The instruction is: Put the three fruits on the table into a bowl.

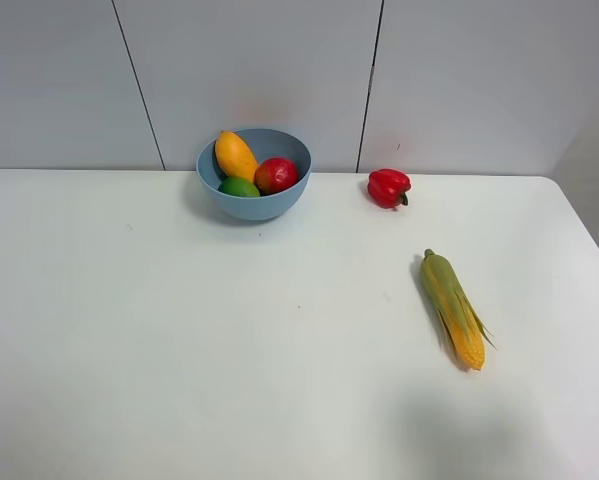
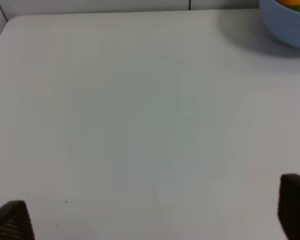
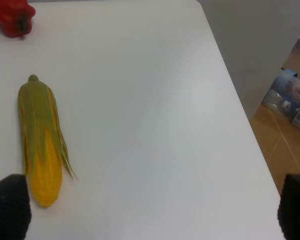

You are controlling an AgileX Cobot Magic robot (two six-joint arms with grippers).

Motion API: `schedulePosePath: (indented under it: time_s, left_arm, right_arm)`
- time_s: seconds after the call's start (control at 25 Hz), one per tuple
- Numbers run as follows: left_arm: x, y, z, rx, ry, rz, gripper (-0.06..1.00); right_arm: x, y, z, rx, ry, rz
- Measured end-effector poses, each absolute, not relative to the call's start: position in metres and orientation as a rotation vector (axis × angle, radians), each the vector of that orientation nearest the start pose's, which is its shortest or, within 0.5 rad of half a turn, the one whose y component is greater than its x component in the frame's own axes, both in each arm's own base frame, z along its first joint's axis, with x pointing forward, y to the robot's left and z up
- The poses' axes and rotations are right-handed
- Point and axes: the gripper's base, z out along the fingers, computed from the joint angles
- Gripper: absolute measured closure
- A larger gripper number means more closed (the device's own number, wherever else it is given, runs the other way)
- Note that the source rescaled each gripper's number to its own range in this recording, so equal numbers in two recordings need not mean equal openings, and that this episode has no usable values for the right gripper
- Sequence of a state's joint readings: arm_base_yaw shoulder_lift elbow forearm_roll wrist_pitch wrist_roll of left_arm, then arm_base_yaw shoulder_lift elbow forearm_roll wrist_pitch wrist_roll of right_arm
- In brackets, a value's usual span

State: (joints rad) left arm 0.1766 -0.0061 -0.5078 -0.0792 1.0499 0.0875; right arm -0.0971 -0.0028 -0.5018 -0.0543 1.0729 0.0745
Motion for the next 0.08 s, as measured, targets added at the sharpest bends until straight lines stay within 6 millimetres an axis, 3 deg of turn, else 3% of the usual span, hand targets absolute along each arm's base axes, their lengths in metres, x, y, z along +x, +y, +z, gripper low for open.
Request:
schedulePosePath:
  time_s: [0.08]
  left_arm:
    - [-0.0052, -0.0073, 0.2805, -0.086, 2.016, 0.073, -0.04]
  right_arm:
    - [-0.0065, -0.0037, 0.2769, 0.179, 2.044, -0.079]
